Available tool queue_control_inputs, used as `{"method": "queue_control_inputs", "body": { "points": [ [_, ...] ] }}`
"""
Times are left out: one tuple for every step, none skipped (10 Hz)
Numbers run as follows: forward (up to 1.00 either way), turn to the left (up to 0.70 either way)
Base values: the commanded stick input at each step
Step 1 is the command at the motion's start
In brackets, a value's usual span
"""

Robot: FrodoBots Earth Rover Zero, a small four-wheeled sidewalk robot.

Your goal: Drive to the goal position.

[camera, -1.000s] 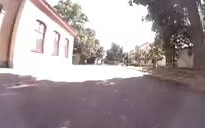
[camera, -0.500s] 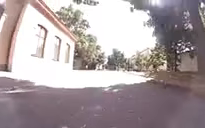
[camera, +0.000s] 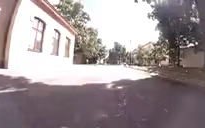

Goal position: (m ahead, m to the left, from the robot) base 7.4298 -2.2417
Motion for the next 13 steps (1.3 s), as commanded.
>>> {"method": "queue_control_inputs", "body": {
  "points": [
    [0.85, 0.00],
    [0.85, -0.01],
    [0.85, -0.04],
    [0.85, -0.08],
    [0.85, -0.11],
    [0.85, -0.14],
    [0.85, -0.18],
    [0.85, -0.21],
    [0.85, -0.25],
    [0.85, -0.28],
    [0.85, -0.14],
    [0.85, 0.00],
    [0.85, 0.00]
  ]
}}
